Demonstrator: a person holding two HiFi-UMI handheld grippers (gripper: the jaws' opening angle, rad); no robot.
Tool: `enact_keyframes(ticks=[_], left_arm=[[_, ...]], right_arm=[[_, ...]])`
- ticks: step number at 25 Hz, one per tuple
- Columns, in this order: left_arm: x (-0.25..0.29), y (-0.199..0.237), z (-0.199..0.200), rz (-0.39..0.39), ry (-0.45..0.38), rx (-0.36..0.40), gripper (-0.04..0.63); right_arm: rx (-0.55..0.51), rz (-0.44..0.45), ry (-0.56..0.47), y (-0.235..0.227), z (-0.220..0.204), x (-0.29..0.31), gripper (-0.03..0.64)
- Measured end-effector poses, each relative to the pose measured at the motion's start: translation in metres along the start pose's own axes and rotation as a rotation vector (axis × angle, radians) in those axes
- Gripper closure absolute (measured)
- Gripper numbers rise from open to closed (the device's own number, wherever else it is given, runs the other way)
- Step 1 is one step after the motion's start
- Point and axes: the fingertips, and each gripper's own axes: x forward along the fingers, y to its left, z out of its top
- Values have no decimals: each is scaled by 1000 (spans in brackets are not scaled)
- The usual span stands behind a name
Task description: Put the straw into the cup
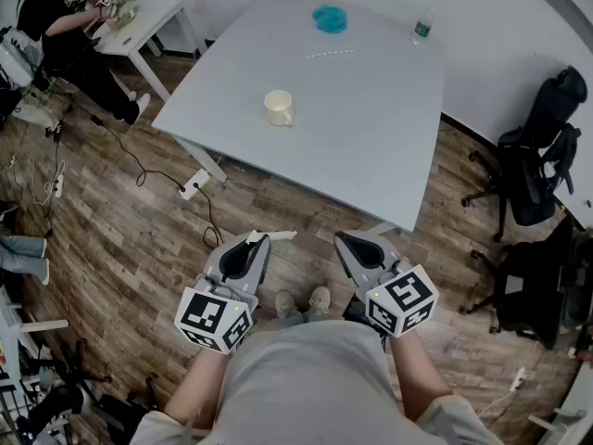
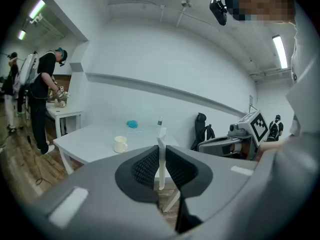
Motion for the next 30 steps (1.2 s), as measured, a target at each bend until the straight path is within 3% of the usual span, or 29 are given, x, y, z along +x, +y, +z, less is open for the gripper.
enact_keyframes(ticks=[7, 18, 30], left_arm=[[-14, 14, -11, -9, 9, -21, 535], [-9, 14, -7, -28, 11, -15, 535], [-9, 5, -10, -3, 18, -21, 535]], right_arm=[[-15, -2, -14, 27, 5, 14, 612], [-19, -16, -7, 23, 6, 19, 614], [42, 29, -34, 19, 3, 12, 611]])
